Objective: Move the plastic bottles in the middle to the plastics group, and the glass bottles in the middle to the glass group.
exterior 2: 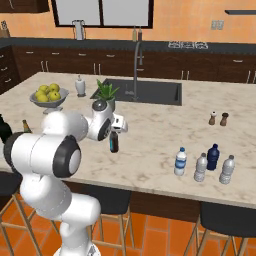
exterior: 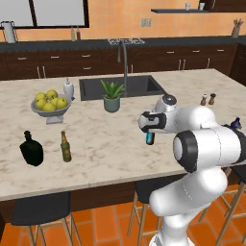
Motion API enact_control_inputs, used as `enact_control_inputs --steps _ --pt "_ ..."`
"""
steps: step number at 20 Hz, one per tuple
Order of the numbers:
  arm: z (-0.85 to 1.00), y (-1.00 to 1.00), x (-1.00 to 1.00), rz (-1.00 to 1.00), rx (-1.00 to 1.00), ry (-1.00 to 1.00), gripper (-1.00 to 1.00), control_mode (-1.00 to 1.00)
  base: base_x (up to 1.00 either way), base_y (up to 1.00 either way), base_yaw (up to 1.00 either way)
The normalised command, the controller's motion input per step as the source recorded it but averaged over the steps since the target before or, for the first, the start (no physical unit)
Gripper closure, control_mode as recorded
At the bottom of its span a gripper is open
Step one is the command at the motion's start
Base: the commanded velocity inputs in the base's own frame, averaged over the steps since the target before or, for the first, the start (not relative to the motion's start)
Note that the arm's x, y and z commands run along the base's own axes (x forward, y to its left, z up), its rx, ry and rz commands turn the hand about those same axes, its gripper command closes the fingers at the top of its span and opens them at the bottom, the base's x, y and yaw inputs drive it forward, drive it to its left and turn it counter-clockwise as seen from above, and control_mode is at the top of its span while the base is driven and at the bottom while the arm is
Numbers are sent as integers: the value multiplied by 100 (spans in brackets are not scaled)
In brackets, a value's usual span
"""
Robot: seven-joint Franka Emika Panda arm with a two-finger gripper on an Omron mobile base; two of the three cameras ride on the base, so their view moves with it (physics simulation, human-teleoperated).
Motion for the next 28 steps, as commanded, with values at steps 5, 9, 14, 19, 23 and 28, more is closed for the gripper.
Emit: enact_control_inputs --steps 5,9,14,19,23,28 --pt "-17 -8 33 3 0 0 -100 -100 0 0 0" --pt "-20 -13 30 1 0 0 -100 -100 0 0 0" --pt "-22 -2 22 1 0 0 -100 -100 0 0 0" --pt "-23 3 4 4 0 -1 100 -100 0 0 0" --pt "-3 -3 0 10 2 -15 100 -100 0 0 0" --pt "0 0 -3 13 4 -20 100 -100 0 0 0"
